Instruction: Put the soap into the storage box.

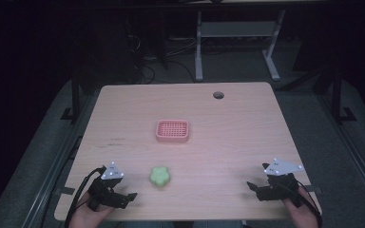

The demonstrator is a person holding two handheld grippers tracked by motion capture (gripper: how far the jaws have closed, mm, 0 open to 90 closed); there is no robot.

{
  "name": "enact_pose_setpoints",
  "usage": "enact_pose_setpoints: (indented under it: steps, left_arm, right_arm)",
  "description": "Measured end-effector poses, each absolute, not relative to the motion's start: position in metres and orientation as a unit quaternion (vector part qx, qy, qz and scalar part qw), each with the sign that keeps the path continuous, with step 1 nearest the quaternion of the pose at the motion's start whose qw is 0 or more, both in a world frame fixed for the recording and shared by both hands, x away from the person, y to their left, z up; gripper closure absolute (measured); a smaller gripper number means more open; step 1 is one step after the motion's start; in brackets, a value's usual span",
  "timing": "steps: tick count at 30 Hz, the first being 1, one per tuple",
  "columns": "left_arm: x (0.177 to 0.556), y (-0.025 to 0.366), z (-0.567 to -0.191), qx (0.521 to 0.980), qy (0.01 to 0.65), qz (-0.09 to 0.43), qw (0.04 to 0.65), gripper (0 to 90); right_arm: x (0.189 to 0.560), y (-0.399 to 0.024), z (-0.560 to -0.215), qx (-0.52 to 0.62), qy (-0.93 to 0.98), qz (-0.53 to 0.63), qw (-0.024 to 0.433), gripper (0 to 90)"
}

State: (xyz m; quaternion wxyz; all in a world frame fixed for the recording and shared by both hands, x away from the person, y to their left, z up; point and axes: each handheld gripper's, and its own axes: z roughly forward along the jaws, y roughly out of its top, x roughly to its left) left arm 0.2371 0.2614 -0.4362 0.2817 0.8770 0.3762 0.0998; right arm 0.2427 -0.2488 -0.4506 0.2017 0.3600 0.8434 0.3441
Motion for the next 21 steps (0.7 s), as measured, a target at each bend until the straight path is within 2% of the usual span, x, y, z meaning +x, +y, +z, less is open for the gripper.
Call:
enact_pose_setpoints:
  steps: [21]
  left_arm:
    - [0.2368, 0.2543, -0.4325, 0.877, 0.37, 0.102, 0.289, 17.8]
  right_arm:
    - [0.2402, -0.2482, -0.4491, 0.361, 0.842, 0.346, 0.202, 13.8]
